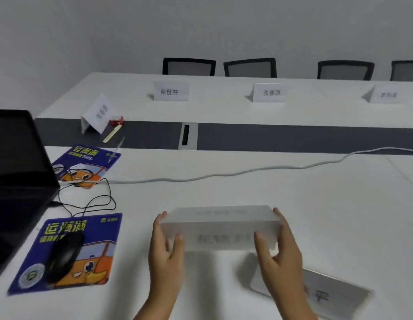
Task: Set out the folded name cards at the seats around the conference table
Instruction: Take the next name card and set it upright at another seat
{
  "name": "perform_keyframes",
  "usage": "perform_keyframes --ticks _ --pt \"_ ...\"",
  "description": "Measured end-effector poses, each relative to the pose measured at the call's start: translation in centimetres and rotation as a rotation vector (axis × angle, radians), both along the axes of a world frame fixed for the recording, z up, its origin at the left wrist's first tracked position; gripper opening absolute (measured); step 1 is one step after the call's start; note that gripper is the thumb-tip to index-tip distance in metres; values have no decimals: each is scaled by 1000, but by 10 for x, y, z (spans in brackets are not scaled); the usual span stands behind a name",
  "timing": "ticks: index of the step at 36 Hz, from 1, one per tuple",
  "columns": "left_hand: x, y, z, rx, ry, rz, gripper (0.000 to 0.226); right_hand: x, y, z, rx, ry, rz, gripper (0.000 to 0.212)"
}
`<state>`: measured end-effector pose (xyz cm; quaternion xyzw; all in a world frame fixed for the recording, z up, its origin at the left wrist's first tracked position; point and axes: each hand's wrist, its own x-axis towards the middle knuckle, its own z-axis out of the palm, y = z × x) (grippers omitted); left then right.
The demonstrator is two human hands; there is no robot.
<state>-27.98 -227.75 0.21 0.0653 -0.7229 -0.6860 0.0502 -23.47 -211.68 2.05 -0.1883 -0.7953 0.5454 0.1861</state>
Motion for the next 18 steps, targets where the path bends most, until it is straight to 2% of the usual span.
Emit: perform_keyframes --ticks 6,10,18 --pt "-51 -56 -39 -168 -125 40 53 -60 -42 -41 -47 -233 188 79" --pt "-86 -72 -57 -298 -202 2 52 -92 -54 -70 -48 -351 181 78" --pt "-131 -75 -98 -287 -262 -36 50 -132 -62 -104 -70 -393 85 73"
